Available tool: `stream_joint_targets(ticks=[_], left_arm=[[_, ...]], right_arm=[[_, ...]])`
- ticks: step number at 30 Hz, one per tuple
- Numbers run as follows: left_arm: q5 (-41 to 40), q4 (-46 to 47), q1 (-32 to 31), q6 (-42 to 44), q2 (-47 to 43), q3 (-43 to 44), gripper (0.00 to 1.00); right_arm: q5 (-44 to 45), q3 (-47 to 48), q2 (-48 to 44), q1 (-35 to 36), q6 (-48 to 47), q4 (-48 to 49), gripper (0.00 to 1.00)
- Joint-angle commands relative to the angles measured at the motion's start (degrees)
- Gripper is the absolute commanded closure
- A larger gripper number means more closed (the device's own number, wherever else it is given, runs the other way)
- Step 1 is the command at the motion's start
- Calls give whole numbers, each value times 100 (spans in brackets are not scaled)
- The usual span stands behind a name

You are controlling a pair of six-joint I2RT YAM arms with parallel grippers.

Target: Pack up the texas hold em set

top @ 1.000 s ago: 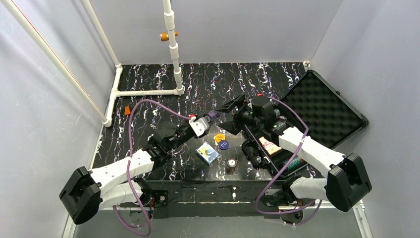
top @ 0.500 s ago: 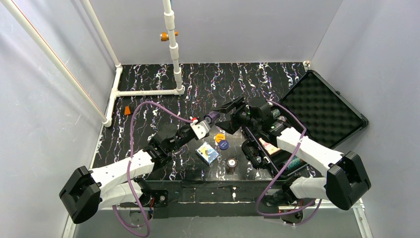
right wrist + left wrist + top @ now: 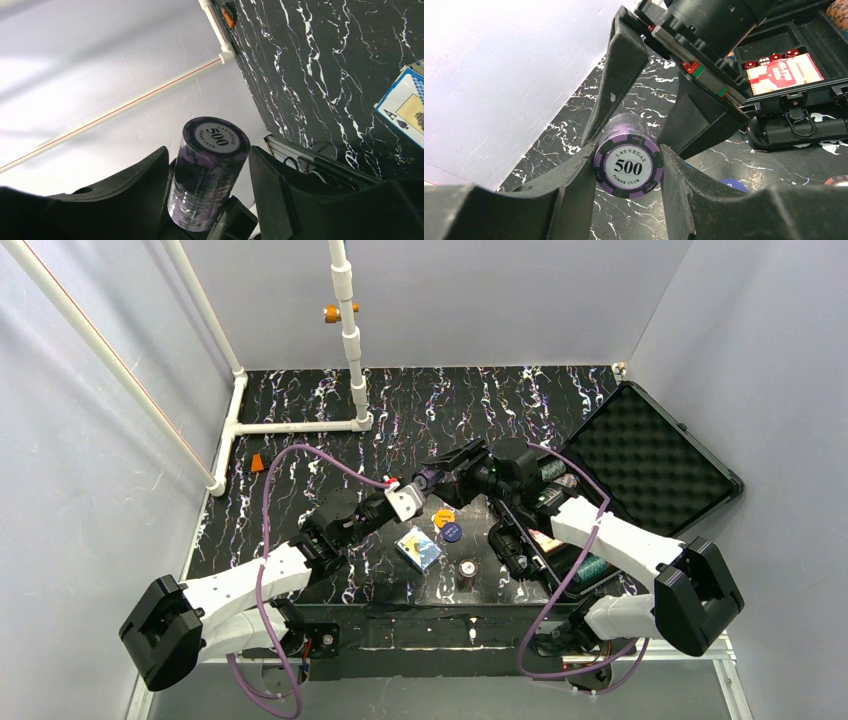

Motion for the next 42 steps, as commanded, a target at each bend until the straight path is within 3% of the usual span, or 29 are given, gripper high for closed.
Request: stream_joint_targets(ticks=[1, 18, 23, 29, 32, 39, 42], left_arm=[[-30, 622, -36, -1, -249, 47, 100], [16, 622, -134, 151, -209, -21, 100], [-11, 622, -136, 165, -196, -38, 86], [-49, 622, -141, 173, -176, -40, 76], [-72, 614, -145, 181, -184, -47, 64], [-40, 614, -155, 192, -237, -82, 56], [23, 602, -163, 211, -255, -100, 44]], right_arm=[[122, 329, 141, 138, 129, 474, 35], [279, 365, 79, 164, 227, 858, 99], [357, 408, 66, 164, 166, 959, 99], [455, 461, -48, 164, -39, 906, 99], [554, 444, -142, 159, -92, 828, 99], [806, 499, -263, 164, -256, 670, 99], [849, 529, -242, 164, -339, 677, 99]])
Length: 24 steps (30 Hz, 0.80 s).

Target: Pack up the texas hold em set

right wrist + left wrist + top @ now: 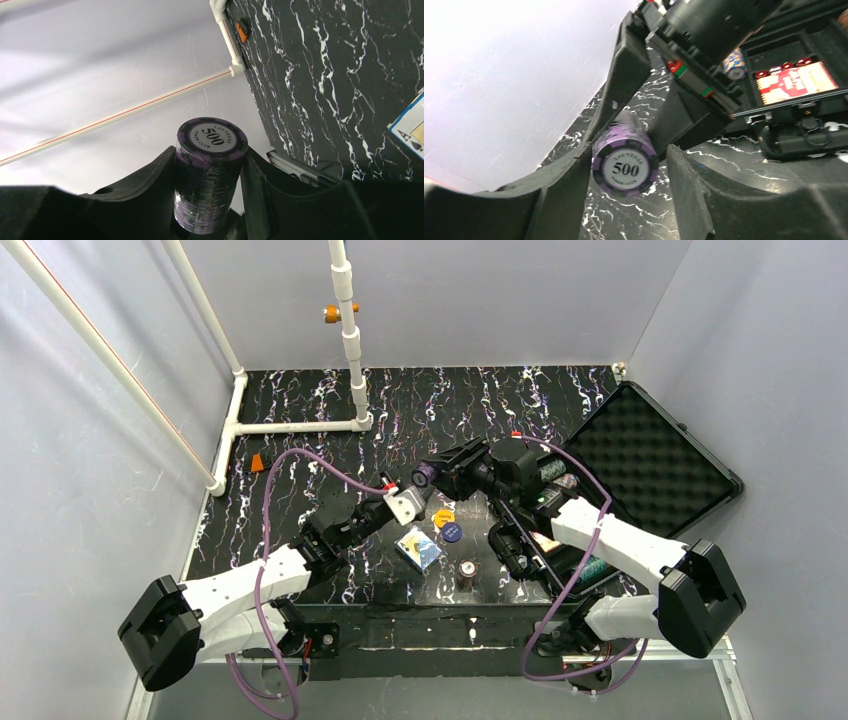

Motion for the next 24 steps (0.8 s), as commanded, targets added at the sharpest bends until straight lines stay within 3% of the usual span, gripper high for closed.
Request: stream_joint_targets(ticks=[1, 3, 6, 12, 19, 24], left_arm=[[244, 249, -65, -34, -230, -39, 38], [348, 231, -64, 24, -261, -77, 28], [462, 195, -64, 85, -286, -98, 21], [457, 107, -64, 127, -322, -89, 15], [320, -337, -64, 413, -455, 10, 2], [74, -353, -65, 578, -536, -2, 2]], right_arm=[[336, 440, -199, -9, -248, 479, 99], [340, 458, -181, -9, -308, 489, 99], [323, 477, -159, -9, -354, 503, 99], [359, 486, -212, -14, -508, 419, 99], [1015, 449, -553, -18, -999, -242, 99], [1534, 413, -893, -37, -1416, -791, 99]])
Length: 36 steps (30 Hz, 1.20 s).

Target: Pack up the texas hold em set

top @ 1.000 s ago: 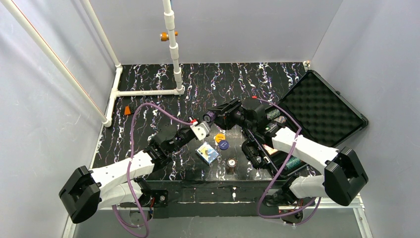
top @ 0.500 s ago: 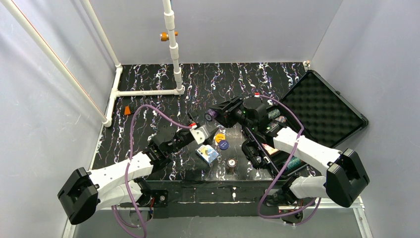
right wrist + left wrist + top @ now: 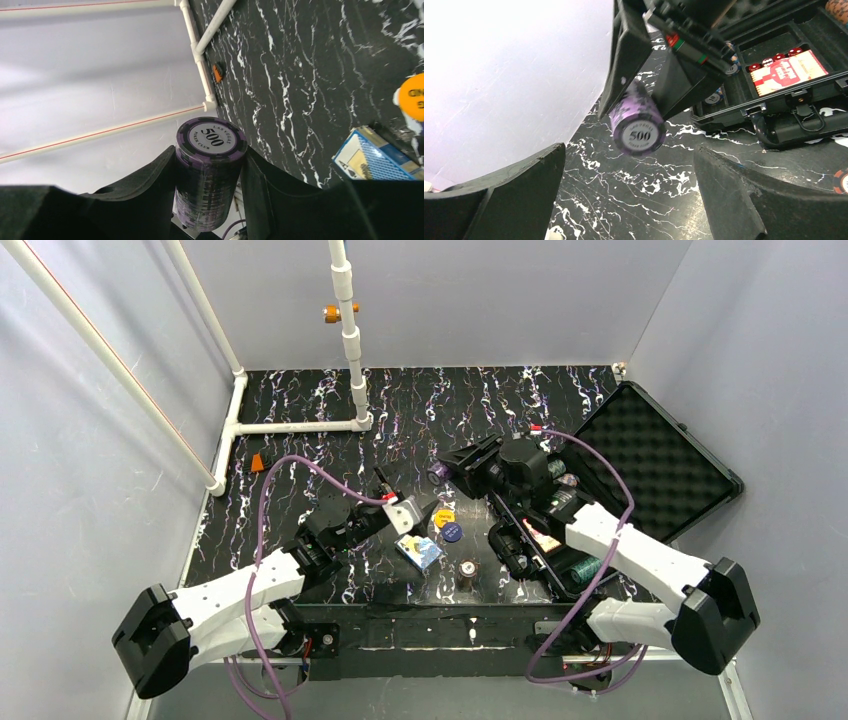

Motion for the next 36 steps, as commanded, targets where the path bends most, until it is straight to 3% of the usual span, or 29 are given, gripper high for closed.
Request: stream_joint_targets(ticks=[1, 10, 20, 23, 30, 36], left_arm=[[-284, -4, -21, 246, -191, 47, 2], [-1378, 5, -21, 456, -187, 190, 2], [-2765, 62, 1, 682, -34, 419, 2], [-3047, 126, 68, 700, 22, 456, 2], [-3264, 172, 234, 579, 59, 513, 2], [-3256, 167, 264, 551, 68, 515, 2]], right_arm=[[719, 333, -504, -46, -514, -157, 99], [1779, 839, -820, -251, -1811, -1839, 99], [2451, 1245, -716, -884, -3226, -2970, 99], [2266, 1353, -618, -1262, -3543, -3227, 99], [805, 1604, 14, -2495, -4249, -3816, 99], [480, 1521, 256, -2925, -4355, -3995, 99]])
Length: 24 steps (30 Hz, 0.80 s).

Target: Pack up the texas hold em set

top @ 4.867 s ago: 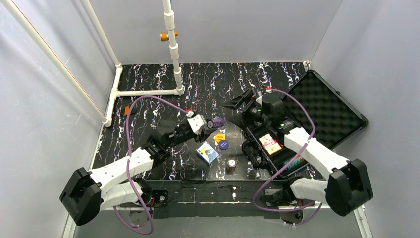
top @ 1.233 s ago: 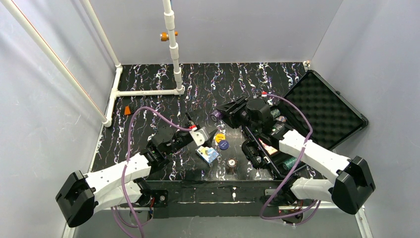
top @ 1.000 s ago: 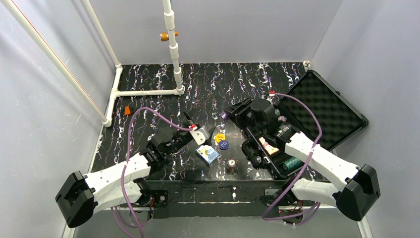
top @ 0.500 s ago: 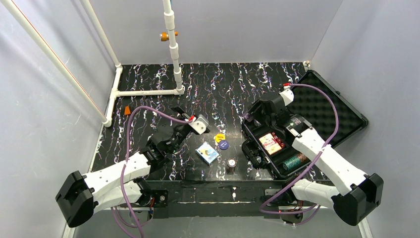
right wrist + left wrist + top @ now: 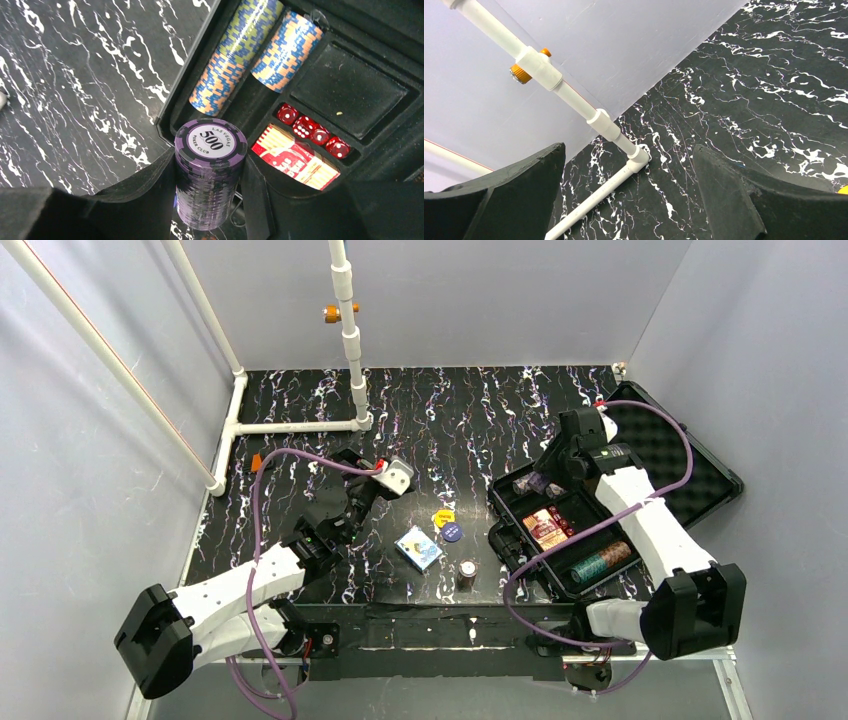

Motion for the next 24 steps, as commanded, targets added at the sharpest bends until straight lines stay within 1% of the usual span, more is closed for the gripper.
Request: stream_joint_targets(ticks=[1, 16, 20, 24], left_arm=[[-148, 204, 29, -52, -20, 242, 2], [-102, 203, 36, -25, 1, 233, 2], [-93, 200, 32, -42, -1, 236, 2], [-109, 201, 33, -35, -6, 233, 2]], right_arm=[[-449, 225, -32, -220, -229, 28, 99], [-787, 292, 471, -711, -368, -13, 99], [-1142, 34, 552, -713, -240, 316, 99], [-1226, -153, 729, -720, -59, 489, 99]])
